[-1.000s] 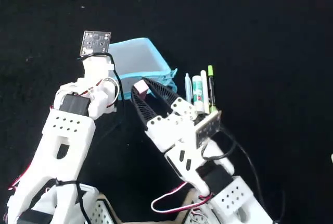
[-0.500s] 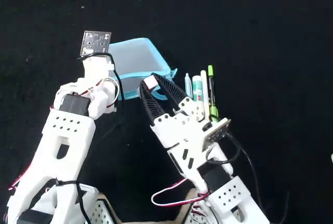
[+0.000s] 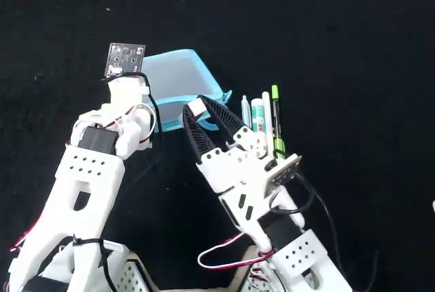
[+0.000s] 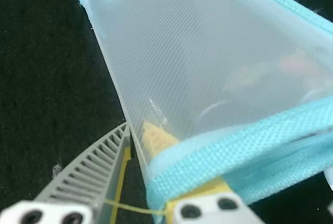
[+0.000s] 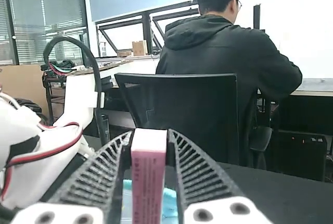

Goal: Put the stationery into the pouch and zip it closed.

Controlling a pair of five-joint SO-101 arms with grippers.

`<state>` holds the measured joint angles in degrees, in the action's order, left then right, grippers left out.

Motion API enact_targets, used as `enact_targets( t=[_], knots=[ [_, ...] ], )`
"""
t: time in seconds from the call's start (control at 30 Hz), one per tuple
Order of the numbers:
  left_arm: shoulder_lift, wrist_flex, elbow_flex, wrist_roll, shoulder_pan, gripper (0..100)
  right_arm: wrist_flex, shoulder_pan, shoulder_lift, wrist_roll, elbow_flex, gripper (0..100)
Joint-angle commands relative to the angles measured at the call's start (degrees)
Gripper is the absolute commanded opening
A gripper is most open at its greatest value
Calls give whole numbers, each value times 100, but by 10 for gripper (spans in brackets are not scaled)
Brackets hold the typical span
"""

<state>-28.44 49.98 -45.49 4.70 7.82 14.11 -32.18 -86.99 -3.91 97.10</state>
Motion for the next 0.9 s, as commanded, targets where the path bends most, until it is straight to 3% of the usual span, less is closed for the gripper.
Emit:
enact_targets(
  t=[0.0, 0.2, 0.47, 0.87],
  knots=[
    [79, 18, -374, 62, 84, 30, 35, 114, -101, -18, -602, 11],
    [79, 9, -374, 62, 84, 30, 62, 105, 198, -18, -919, 11],
    [79, 26, -374, 62, 48, 30, 62, 141, 2105, -18, -2343, 11],
    [79, 26, -374, 53, 48, 30, 70, 176, 1965, -62, -1385, 11]
  ],
)
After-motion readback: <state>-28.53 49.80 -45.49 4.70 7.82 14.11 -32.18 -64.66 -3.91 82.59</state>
